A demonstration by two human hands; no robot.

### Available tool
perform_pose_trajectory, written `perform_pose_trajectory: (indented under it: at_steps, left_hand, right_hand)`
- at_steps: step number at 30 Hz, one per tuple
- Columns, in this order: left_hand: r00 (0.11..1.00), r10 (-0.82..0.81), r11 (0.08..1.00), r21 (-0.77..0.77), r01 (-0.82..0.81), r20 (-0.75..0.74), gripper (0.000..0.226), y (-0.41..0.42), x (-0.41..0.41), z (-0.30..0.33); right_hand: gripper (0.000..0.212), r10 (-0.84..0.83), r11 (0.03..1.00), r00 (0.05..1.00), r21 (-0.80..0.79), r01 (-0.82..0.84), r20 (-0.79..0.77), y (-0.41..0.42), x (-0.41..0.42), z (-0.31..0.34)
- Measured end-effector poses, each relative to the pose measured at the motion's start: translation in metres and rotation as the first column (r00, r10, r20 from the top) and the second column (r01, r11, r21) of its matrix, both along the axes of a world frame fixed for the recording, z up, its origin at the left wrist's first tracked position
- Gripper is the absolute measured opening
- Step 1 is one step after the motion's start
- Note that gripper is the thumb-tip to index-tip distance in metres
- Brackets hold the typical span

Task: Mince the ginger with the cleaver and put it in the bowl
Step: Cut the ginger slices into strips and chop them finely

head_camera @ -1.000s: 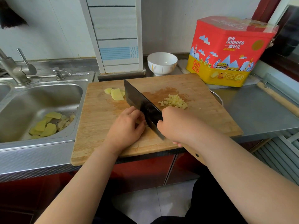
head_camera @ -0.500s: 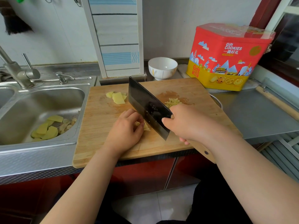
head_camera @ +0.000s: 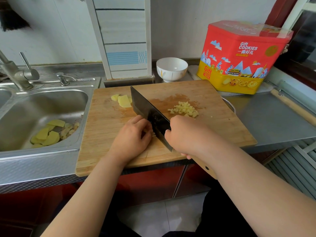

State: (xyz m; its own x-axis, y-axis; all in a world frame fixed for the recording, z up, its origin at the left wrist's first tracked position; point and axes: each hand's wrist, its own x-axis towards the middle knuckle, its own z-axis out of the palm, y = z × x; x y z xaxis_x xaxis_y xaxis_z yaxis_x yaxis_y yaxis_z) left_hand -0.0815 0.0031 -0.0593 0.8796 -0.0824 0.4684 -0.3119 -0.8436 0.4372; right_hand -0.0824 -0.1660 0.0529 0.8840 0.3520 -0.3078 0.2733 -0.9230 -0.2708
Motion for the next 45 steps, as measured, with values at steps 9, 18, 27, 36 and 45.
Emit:
perform_pose_trajectory:
  at_steps: [9, 18, 27, 36, 45]
  left_hand:
    - [0.999, -0.024, 1.0, -0.018, 0.025, 0.03, 0.001, -0.001, -0.006, 0.006]
    - [0.999, 0.002, 1.0, -0.003, -0.002, 0.048, 0.003, 0.0, -0.008, 0.003]
    - [1.0, 0.009, 0.999, 0.047, -0.01, 0.007, 0.001, 0.001, -0.007, 0.001]
    - [1.0, -0.005, 0.999, 0.036, 0.005, 0.004, 0.002, 0.002, -0.006, 0.001]
    - [0.995, -0.082, 0.997, -0.002, 0.082, -0.052, 0.021, 0.004, -0.012, 0.004]
  right_hand:
    - [0.043, -0.098, 0.982, 0.992, 0.155, 0.109, -0.076, -0.022, 0.007, 0.001]
    - [0.022, -0.022, 0.994, 0.999, 0.106, 0.017, 0.044, -0.014, -0.01, 0.01]
    - [0.02, -0.008, 0.999, 0.999, 0.041, 0.006, 0.033, -0.003, -0.012, 0.008]
    - [0.021, -0.053, 0.997, 0.996, 0.047, 0.056, -0.068, -0.004, -0.006, 0.011]
    - [0.019, -0.024, 0.997, 0.998, 0.066, 0.028, -0.06, -0.005, -0.001, 0.013]
